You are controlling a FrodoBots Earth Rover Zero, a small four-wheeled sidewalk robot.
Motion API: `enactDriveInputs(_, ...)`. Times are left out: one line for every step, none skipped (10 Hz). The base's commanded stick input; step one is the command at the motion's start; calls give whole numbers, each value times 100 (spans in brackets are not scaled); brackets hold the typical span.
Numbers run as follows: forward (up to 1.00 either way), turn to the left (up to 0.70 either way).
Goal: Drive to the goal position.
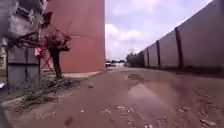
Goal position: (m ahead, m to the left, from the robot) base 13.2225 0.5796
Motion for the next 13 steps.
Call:
enactDriveInputs(70,0)
enactDriveInputs(70,0)
enactDriveInputs(70,0)
enactDriveInputs(70,0)
enactDriveInputs(70,-5)
enactDriveInputs(70,-30)
enactDriveInputs(70,-35)
enactDriveInputs(70,-35)
enactDriveInputs(70,-35)
enactDriveInputs(70,-35)
enactDriveInputs(70,-20)
enactDriveInputs(70,0)
enactDriveInputs(70,0)
